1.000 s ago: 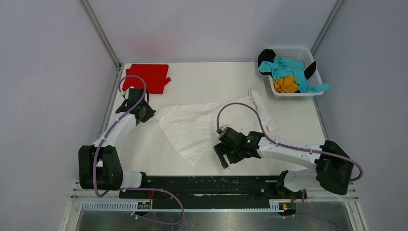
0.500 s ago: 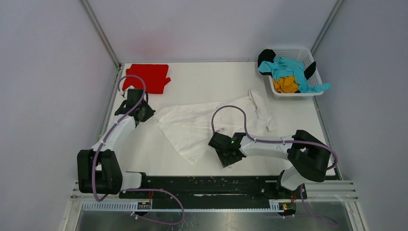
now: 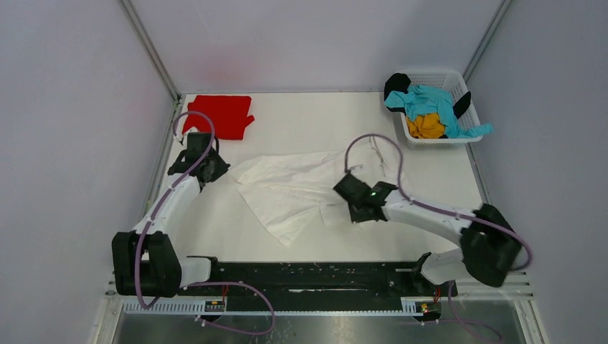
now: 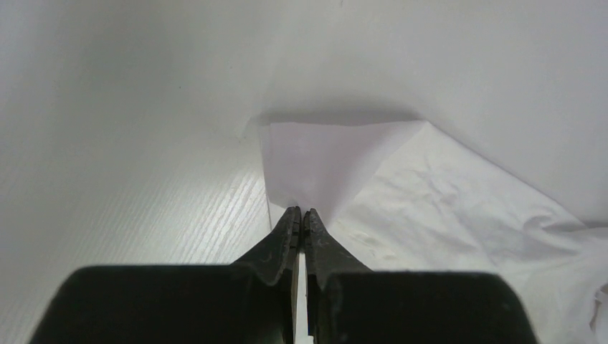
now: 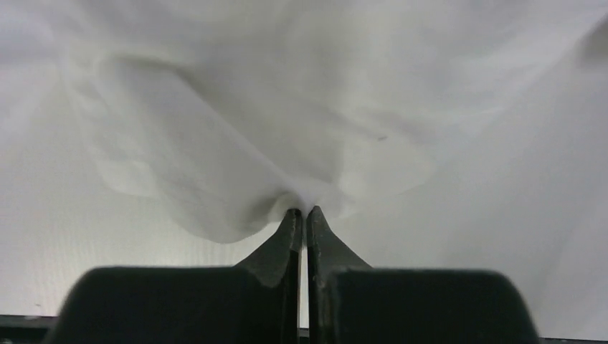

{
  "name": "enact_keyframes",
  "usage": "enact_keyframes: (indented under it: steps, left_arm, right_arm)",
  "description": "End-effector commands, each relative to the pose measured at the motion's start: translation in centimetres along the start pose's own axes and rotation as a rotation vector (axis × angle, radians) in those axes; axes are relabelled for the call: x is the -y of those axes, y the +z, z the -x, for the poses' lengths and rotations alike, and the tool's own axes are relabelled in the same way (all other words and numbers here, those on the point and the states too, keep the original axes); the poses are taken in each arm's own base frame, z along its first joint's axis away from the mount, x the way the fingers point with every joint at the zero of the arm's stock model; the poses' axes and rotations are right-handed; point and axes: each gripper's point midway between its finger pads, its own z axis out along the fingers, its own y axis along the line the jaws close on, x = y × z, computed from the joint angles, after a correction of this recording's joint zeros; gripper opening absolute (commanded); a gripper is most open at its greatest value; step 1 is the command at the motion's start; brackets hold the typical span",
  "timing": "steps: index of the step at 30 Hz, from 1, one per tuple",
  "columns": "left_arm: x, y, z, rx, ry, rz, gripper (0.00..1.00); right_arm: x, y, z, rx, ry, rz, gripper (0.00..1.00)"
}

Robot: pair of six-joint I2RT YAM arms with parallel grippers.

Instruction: Fold and stack the t-shirts

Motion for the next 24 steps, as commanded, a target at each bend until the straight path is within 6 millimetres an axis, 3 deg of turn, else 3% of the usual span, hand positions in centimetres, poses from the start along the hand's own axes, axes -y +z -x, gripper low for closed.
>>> enact_keyframes:
  steps: [1, 4, 10, 14, 17, 21, 24]
  left_arm:
    - [2.9, -4.7, 4.6, 0.137, -0.037, -0.112, 0.00]
    - [4.4, -9.1, 6.8, 0.230, -0.064, -0.202, 0.00]
    - [7.4, -20.6, 10.8, 0.427, -0.073, -0.446, 0.00]
    - [9.0, -29.9, 12.2, 0.552, -0.057, -0.654, 0.00]
    - [9.0, -36.8, 12.6, 0.657, -0.048, -0.782, 0.00]
    - [8.2, -45.9, 12.0, 0.802, 0.007, -0.937, 0.00]
    - [6.6, -51.8, 11.8, 0.927, 0.009, -0.995, 0.00]
  right_arm:
    - [6.3, -7.7, 9.0, 0.359, 0.139, -0.069, 0.00]
    - [10.3, -13.8, 12.8, 0.565, 0.208, -0.104, 0.00]
    - [16.4, -26.3, 15.6, 0.877, 0.283, -0.154, 0.00]
    - [18.6, -34.6, 15.7, 1.048, 0.293, -0.100, 0.00]
    - [19.7, -41.0, 15.1, 1.186, 0.287, -0.015, 0.00]
    - [19.4, -49.3, 13.3, 1.348, 0.188, 0.186, 0.00]
    - [18.8, -53.4, 11.7, 1.420, 0.081, 0.287, 0.00]
